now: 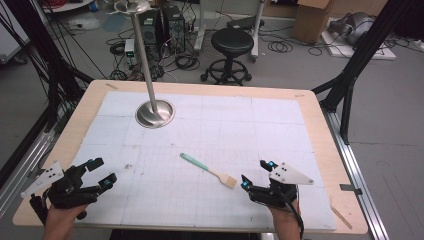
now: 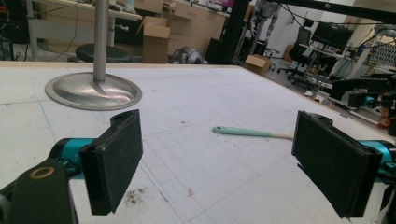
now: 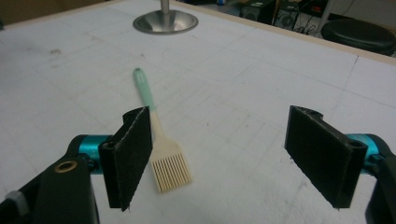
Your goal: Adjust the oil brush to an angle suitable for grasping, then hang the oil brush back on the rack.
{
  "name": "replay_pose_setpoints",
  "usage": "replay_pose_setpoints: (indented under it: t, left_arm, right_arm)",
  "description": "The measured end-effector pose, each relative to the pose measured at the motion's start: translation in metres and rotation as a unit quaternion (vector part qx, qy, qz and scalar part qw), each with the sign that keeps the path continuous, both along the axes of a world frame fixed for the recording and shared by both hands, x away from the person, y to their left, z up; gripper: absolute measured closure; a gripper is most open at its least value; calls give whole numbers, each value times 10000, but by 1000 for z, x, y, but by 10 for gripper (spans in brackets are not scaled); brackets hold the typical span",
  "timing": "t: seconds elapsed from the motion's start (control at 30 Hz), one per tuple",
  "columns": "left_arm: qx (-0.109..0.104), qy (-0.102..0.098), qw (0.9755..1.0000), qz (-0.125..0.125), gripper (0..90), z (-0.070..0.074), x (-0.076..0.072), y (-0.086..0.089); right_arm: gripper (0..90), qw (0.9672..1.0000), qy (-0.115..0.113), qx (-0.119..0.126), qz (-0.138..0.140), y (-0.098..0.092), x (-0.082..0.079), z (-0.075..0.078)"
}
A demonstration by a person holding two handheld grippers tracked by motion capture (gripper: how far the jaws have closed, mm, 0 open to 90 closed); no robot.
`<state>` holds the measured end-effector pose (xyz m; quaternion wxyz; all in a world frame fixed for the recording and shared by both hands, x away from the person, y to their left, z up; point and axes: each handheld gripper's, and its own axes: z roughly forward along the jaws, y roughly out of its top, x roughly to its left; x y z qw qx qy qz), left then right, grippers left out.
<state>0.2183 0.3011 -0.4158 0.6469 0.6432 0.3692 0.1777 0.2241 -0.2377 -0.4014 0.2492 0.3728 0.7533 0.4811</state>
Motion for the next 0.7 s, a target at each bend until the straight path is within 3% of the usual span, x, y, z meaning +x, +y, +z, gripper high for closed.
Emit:
replay_pose_setpoints:
  t: [0.17,0.27,0.33,0.5,0.7]
  left_arm:
    - [-7,26,10000,-22,170,0,2,0]
    - [7,24,10000,-31,171,0,1,0]
    - [2,34,10000,-29,172,0,1,-1]
    - [35,39,10000,-46,173,0,1,-3]
    - [48,77,9999,-55,173,-2,3,-2]
  right_arm:
    - [192,9999,54,114,-5,-11,1,-5]
    - [182,9994,234,236,-59,-13,1,-4]
    - [173,9980,474,402,-123,-13,0,-4]
    - [197,9995,225,201,-83,-5,-2,-2]
    - [197,9996,187,201,-90,0,1,-3]
